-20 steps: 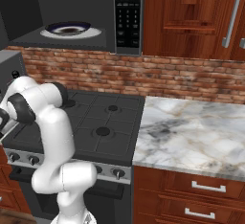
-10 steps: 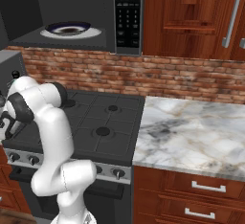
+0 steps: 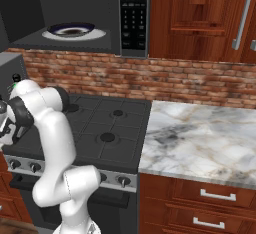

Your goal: Pick the egg from the microwave and place it on plate located on the counter.

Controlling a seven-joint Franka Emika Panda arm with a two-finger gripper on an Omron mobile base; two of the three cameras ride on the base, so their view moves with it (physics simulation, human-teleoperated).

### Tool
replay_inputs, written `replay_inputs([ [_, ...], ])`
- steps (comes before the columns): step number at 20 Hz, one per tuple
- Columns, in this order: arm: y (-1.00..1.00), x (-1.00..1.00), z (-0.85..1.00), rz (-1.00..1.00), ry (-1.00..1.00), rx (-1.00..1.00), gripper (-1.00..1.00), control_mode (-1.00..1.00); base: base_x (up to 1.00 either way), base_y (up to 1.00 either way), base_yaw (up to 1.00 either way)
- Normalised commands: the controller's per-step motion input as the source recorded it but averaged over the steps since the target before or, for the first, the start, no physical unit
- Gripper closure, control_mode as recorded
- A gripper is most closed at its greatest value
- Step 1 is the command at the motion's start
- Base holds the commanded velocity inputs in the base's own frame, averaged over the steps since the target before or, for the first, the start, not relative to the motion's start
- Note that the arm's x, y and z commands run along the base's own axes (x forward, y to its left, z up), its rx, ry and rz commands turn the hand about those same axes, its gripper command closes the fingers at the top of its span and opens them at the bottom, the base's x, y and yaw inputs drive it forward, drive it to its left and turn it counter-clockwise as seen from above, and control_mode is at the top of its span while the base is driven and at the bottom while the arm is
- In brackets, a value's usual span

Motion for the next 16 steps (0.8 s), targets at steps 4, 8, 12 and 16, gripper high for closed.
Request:
replay_inputs([
  [4, 0.09, 0.21, 0.07, 0.0, 0.0, 0.0, 1.0, -1.0, 0.0, 0.0, 0.0],
  [8, 0.15, 0.23, 0.04, 0.0, 0.0, 0.0, 1.0, -1.0, 0.0, 0.0, 0.0],
  [12, 0.19, 0.19, 0.04, 0.0, 0.0, 0.0, 1.0, -1.0, 0.0, 0.0, 0.0],
  [16, 0.16, 0.28, 0.01, 0.0, 0.0, 0.0, 1.0, -1.0, 0.0, 0.0, 0.0],
])
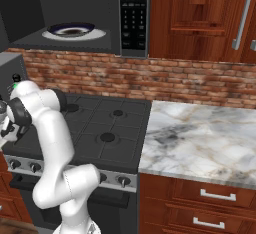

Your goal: Pick the egg from the microwave and place it on plate located on the counter.

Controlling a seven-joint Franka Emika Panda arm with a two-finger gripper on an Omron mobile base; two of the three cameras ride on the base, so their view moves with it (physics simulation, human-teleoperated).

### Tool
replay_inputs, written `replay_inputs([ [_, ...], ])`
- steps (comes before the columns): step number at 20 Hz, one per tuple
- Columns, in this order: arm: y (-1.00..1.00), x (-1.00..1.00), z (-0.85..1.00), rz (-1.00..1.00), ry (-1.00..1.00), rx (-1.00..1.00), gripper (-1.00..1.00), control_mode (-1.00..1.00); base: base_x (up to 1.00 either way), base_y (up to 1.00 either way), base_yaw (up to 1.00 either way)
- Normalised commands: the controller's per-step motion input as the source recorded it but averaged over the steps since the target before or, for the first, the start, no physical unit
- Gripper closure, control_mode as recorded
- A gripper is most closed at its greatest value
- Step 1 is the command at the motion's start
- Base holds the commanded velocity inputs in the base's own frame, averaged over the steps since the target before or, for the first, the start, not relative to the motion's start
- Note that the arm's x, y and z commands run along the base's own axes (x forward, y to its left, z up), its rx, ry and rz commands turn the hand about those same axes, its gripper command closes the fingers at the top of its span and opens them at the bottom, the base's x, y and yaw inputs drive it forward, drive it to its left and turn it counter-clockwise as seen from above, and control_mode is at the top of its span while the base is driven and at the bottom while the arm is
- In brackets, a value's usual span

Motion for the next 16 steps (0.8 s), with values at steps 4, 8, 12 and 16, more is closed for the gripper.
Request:
replay_inputs([
  [4, 0.13, 0.31, 0.0, 0.0, 0.0, 0.0, 1.0, -1.0, 0.0, 0.0, 0.0],
  [8, 0.19, 0.26, 0.0, 0.0, 0.0, 0.0, 1.0, -1.0, 0.0, 0.0, 0.0],
  [12, 0.27, 0.16, 0.0, 0.0, 0.0, 0.0, -1.0, -1.0, 0.0, 0.0, 0.0],
  [16, 0.18, 0.08, 0.0, 0.0, 0.0, 0.0, -1.0, -1.0, 0.0, 0.0, 0.0],
])
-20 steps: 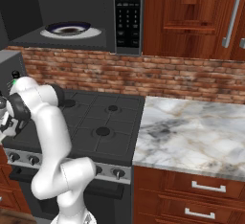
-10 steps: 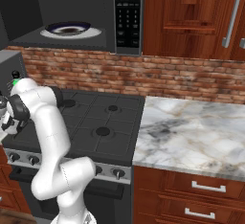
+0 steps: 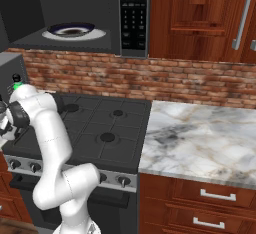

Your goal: Pick the egg from the microwave and place it on plate located on the counter.

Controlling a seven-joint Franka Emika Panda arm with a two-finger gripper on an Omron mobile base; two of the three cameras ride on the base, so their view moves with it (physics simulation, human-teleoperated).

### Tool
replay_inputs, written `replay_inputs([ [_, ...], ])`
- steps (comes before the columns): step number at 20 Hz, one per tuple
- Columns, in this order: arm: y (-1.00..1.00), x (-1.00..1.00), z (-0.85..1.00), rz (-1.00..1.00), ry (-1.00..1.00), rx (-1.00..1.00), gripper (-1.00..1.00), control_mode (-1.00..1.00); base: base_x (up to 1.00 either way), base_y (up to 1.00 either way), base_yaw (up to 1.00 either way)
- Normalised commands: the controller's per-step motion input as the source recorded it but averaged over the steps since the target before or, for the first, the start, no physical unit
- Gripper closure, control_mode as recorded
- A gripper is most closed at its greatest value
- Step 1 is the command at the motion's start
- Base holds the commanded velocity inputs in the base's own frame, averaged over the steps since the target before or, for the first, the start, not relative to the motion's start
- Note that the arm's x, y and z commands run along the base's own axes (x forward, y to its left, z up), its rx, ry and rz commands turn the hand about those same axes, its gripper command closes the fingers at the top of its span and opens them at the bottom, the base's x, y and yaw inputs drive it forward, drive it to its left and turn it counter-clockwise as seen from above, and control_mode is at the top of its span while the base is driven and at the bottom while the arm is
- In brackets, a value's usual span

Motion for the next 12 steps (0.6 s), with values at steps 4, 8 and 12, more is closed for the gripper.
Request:
replay_inputs([
  [4, 0.0, 0.0, 0.0, 0.0, 0.0, 0.0, -1.0, -1.0, 0.0, 0.0, 0.0],
  [8, 0.0, 0.0, 0.0, 0.0, 0.0, 0.0, -1.0, -1.0, 0.0, 0.0, 0.0],
  [12, -0.16, 0.01, 0.09, -0.01, 0.0, 0.0, -1.0, -1.0, 0.0, 0.0, 0.0],
])
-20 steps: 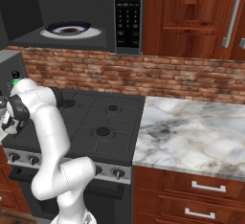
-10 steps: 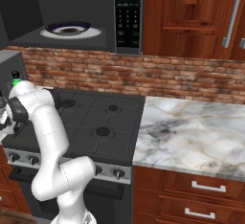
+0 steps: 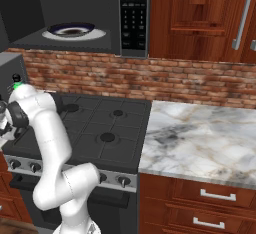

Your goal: Pick the egg from the microwave and place it on plate located on the counter.

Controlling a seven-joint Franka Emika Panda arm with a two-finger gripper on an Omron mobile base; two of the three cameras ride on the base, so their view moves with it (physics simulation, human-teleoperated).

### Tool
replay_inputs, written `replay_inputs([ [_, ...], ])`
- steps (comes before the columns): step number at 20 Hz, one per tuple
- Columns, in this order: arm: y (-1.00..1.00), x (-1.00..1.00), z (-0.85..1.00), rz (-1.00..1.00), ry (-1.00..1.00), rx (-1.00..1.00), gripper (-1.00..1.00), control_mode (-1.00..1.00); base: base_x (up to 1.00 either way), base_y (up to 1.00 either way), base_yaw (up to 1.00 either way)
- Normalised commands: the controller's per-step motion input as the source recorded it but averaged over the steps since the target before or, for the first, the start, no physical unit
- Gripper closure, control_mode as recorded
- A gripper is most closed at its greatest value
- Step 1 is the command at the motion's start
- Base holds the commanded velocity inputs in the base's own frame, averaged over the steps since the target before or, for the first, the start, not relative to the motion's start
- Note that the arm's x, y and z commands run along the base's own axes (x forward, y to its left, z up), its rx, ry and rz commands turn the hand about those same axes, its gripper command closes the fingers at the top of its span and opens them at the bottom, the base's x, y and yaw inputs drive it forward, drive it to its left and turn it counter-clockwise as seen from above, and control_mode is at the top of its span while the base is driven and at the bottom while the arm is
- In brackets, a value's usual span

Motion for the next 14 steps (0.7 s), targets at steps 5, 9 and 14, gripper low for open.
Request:
replay_inputs([
  [5, -0.74, -0.14, 0.32, -0.1, 0.01, 0.0, -1.0, -1.0, 0.0, 0.0, 0.0],
  [9, -0.93, -0.23, 0.47, -0.14, 0.09, 0.0, -1.0, -1.0, 0.0, 0.0, 0.0],
  [14, -0.78, -0.4, 0.77, -0.1, 0.06, 0.0, -1.0, -1.0, 0.0, 0.0, 0.0],
])
